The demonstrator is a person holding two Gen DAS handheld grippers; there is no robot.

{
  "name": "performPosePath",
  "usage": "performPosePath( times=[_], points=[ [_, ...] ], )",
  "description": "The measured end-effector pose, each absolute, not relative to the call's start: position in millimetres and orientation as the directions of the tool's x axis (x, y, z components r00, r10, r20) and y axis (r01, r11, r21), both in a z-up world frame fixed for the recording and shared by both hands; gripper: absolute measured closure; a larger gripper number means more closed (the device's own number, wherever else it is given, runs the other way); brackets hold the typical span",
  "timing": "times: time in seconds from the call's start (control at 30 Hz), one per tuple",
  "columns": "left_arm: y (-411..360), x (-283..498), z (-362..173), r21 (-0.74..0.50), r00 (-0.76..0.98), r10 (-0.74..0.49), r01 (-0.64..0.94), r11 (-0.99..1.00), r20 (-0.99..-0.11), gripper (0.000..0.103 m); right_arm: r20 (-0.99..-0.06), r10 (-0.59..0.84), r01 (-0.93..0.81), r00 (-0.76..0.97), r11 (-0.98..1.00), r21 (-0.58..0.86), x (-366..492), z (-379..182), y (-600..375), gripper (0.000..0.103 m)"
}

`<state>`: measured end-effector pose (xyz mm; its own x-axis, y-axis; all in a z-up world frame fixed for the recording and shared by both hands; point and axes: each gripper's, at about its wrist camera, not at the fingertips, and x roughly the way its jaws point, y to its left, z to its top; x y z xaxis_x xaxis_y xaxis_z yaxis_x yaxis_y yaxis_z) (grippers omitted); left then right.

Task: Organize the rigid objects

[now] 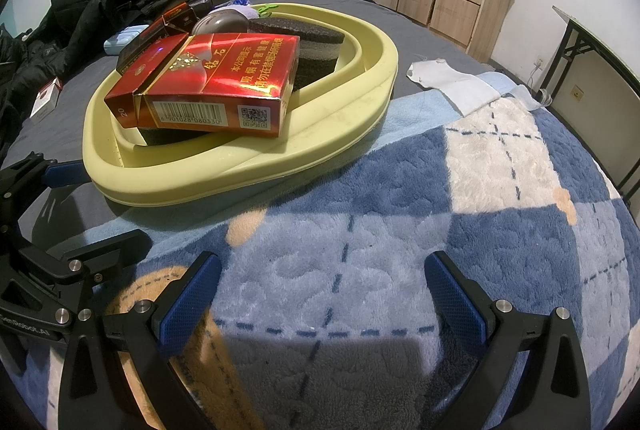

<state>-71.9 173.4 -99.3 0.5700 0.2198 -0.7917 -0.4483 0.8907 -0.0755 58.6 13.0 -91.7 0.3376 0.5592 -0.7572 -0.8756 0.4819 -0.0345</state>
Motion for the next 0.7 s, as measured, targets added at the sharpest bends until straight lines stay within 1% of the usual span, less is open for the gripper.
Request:
performPosePath(
  times=[0.7],
  points=[
    [173.5, -72.3, -99.6, -0.076, 0.57, 0.22, -0.448, 0.891, -0.792, 0.0, -0.757, 0.559, -0.876, 0.337, 0.481, -0.035, 61.1, -91.8, 12.9, 0.0]
  ],
)
